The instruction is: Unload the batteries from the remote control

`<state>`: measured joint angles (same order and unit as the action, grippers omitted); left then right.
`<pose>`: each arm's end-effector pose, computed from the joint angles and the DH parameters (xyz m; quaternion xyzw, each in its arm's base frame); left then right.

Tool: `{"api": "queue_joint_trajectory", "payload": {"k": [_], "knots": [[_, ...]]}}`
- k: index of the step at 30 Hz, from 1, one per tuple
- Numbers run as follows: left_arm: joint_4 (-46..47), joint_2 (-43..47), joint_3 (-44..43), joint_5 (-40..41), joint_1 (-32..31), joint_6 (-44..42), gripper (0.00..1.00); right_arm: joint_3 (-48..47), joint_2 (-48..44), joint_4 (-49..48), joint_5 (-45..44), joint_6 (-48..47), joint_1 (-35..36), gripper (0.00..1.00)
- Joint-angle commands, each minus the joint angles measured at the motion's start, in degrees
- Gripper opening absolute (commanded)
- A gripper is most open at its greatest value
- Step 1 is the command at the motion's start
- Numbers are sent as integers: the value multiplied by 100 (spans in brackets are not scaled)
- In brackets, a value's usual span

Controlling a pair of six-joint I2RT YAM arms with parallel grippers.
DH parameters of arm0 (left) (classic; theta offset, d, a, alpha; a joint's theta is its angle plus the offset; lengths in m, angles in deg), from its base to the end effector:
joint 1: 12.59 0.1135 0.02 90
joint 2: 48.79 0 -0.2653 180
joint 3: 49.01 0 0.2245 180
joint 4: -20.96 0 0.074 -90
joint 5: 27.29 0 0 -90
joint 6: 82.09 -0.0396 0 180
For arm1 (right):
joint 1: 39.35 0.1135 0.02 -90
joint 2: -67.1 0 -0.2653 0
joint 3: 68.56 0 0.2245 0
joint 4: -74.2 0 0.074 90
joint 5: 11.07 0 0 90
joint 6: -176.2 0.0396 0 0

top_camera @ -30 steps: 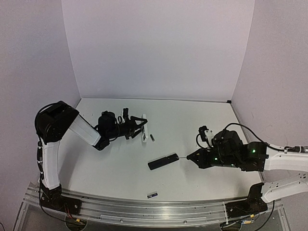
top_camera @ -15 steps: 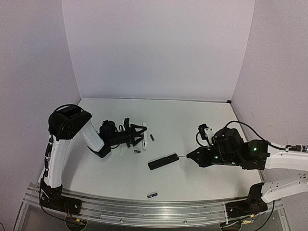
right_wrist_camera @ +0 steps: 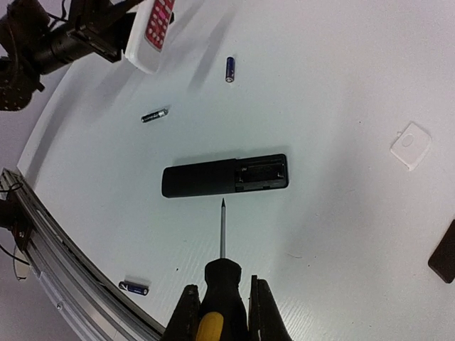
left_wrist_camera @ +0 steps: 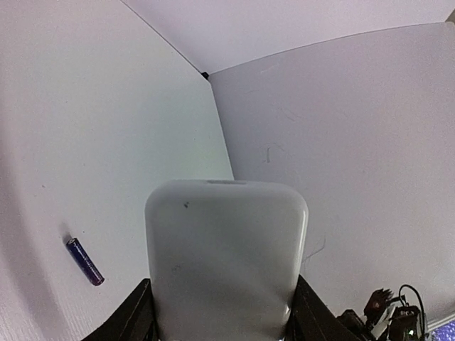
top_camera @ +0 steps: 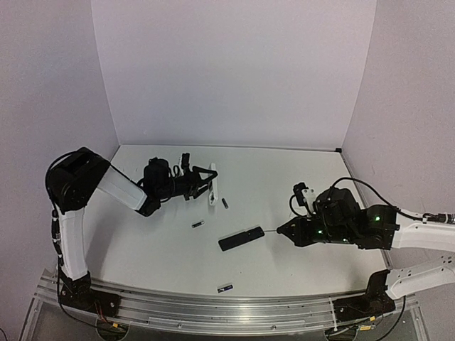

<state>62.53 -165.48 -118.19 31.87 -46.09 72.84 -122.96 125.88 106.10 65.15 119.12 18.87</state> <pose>0.3209 -0.2367 0.1738 -0.0226 0.7375 -0.6177 0.2721 0.1118 0.1625 0.2567 -0.1411 0.8760 0.2454 0.3904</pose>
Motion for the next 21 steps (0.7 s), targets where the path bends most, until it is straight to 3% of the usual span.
{"api": "queue_joint_trajectory", "payload": {"k": [1, 4, 9, 15, 21], "knots": [[-4281, 1228, -1197, 1599, -345, -1856, 0, -262, -68, 194, -144, -74, 18, 0], [-6543, 1558, -1722, 3309, -793, -2132, 0, -259, -29, 277, -163, -88, 22, 0], [-8355, 2033, -1379, 4229, -970, -1153, 0, -308, 109, 349, -139, -153, 17, 0], [-9136, 2555, -563, 4570, -1135, 8, 0, -407, 316, 390, -57, -232, 21, 0], [-8893, 2710, 108, 4424, -1228, 932, 0, -466, 541, 390, 38, -206, 18, 0]]}}
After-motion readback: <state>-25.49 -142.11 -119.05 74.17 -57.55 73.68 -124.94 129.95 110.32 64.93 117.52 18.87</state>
